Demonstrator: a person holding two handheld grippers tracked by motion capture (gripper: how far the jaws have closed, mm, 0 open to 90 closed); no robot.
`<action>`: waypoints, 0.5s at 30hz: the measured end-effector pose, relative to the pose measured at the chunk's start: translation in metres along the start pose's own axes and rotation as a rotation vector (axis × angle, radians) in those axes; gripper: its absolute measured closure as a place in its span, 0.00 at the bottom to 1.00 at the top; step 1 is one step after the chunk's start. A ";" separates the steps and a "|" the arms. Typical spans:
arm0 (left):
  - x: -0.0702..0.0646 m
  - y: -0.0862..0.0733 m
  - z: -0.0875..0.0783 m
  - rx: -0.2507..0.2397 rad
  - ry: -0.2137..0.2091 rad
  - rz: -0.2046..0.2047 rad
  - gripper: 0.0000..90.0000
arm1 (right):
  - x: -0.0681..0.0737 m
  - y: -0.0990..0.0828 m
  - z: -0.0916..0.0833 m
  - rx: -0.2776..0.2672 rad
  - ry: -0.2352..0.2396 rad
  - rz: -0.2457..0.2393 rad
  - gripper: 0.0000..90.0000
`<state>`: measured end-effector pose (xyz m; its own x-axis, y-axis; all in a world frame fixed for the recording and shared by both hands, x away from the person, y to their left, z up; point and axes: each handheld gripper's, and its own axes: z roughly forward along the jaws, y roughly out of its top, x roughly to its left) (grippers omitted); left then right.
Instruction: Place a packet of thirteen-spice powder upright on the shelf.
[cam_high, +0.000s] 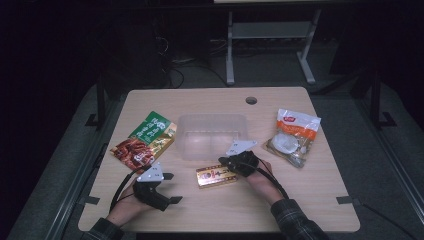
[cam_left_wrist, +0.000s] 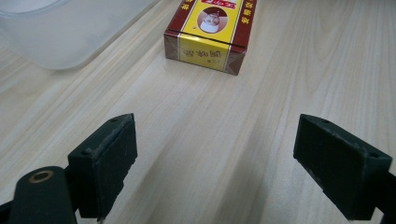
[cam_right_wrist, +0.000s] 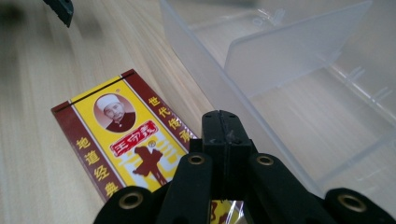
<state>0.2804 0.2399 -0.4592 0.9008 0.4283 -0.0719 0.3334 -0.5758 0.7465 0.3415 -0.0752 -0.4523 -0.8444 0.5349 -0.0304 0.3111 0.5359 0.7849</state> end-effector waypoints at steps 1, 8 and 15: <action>0.000 0.000 0.000 0.000 0.000 -0.001 0.14 | 0.001 0.002 0.002 0.002 0.003 -0.003 1.00; 0.000 0.000 0.001 0.001 -0.004 0.001 0.14 | 0.002 0.002 0.011 0.032 -0.002 -0.048 1.00; -0.001 0.000 0.001 0.006 -0.009 -0.002 0.14 | 0.001 0.002 0.011 0.033 0.005 -0.008 1.00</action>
<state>0.2795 0.2384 -0.4600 0.9026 0.4232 -0.0787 0.3363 -0.5792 0.7426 0.3457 -0.0667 -0.4575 -0.8492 0.5270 -0.0338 0.3183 0.5619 0.7635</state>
